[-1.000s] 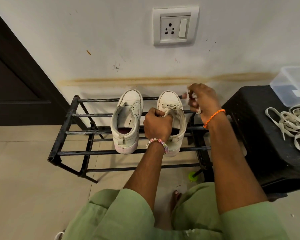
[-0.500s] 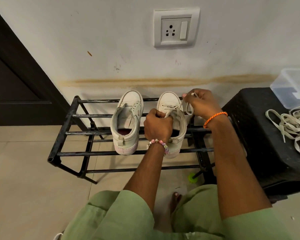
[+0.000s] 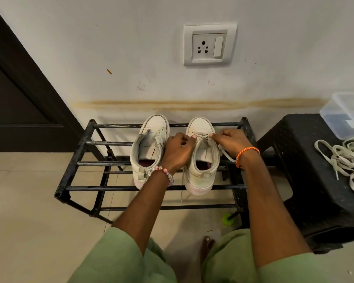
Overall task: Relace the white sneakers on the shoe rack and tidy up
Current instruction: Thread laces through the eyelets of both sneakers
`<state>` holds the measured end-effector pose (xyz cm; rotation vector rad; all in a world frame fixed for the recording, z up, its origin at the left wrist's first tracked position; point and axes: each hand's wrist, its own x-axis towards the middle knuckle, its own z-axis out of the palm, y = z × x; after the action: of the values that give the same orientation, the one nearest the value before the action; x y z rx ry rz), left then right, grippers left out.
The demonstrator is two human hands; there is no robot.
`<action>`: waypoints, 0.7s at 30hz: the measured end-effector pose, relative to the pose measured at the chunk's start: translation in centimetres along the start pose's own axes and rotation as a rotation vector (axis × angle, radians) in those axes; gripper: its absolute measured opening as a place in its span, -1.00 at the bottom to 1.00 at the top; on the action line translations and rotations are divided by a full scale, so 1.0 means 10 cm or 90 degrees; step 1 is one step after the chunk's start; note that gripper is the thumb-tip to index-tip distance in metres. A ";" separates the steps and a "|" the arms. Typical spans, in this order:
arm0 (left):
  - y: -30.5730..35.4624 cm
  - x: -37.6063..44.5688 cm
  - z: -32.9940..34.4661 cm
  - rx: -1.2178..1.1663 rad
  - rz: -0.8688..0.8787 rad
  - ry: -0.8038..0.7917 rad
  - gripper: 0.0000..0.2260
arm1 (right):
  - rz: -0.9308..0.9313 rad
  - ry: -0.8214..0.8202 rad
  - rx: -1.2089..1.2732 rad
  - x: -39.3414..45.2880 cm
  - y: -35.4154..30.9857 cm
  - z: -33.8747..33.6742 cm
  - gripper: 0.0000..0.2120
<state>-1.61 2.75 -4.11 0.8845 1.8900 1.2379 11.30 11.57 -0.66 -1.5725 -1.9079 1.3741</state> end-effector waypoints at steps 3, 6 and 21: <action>-0.06 0.08 0.02 0.064 0.011 -0.030 -0.83 | -0.005 0.010 -0.008 0.00 0.00 0.01 -0.88; -0.09 0.13 0.02 0.119 0.024 -0.045 -0.80 | -0.019 -0.006 -0.032 -0.02 0.00 -0.02 -0.87; -0.03 0.05 -0.04 0.114 0.019 0.017 -0.77 | -0.025 0.117 -0.068 -0.02 0.00 -0.03 -0.82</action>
<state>-2.27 2.91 -4.39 0.9975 2.0394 1.1153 11.60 11.54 -0.47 -1.6385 -1.9179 1.0877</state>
